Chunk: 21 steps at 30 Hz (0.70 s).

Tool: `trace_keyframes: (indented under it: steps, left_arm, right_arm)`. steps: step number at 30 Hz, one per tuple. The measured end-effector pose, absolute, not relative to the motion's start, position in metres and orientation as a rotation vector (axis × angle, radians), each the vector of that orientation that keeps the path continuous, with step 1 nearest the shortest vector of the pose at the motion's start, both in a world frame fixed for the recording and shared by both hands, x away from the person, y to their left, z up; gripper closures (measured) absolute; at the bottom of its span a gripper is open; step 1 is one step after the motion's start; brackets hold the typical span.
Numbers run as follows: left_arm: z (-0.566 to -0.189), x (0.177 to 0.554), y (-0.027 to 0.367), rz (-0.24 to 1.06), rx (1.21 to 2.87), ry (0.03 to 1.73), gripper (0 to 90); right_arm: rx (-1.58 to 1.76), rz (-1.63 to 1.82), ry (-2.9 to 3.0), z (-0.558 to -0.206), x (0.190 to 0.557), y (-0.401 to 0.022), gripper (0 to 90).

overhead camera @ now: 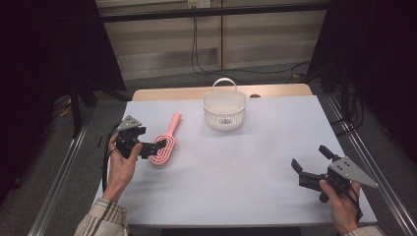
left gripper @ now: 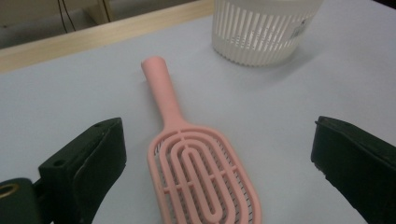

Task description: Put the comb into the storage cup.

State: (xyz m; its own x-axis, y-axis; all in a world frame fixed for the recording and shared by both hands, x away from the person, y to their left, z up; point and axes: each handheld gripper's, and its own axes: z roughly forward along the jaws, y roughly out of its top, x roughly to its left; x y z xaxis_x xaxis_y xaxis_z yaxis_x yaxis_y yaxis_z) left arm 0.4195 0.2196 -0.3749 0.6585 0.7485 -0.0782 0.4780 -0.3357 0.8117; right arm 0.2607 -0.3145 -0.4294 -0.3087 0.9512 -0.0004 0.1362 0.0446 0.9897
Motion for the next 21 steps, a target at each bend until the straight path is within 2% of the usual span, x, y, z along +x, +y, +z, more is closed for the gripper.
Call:
trace_keyframes:
  steps: [21]
  left_arm:
    - [-0.378,0.446,0.211,0.302,2.167,1.072,4.1]
  right_arm:
    - [1.132,1.347,1.563,-0.430,0.261,-0.314,0.0]
